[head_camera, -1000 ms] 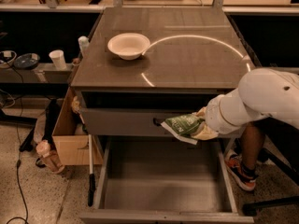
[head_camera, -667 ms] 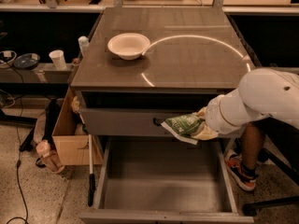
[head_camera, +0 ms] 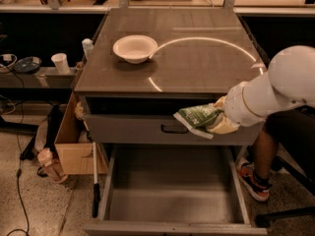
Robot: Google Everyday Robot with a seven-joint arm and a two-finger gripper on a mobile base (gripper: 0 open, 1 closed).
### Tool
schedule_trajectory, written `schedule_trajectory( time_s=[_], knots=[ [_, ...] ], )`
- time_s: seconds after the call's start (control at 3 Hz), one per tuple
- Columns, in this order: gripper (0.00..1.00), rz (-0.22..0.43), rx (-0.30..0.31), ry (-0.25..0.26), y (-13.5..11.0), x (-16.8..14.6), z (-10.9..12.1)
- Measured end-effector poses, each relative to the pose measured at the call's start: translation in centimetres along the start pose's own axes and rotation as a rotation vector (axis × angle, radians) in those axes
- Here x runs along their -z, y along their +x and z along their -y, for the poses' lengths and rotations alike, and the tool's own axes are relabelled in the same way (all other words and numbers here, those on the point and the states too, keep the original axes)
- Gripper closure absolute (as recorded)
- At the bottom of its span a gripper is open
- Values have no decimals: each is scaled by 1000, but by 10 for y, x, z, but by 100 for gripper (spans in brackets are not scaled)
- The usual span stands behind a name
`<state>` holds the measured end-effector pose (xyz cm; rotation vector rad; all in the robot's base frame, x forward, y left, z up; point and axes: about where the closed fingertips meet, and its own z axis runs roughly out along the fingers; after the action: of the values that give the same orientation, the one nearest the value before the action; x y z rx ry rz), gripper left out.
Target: Pick green jalapeno chip bag from middle drawer and place on counter
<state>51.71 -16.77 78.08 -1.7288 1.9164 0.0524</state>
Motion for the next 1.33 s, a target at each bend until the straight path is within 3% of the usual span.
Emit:
schedule_trajectory(
  time_s=[0.67,1.0,1.33],
  knots=[
    [100,61,7,95,-27,84,36],
    [100,76,37,162,-46,104,63],
    [100,80,64,204,-60,102,85]
  ],
)
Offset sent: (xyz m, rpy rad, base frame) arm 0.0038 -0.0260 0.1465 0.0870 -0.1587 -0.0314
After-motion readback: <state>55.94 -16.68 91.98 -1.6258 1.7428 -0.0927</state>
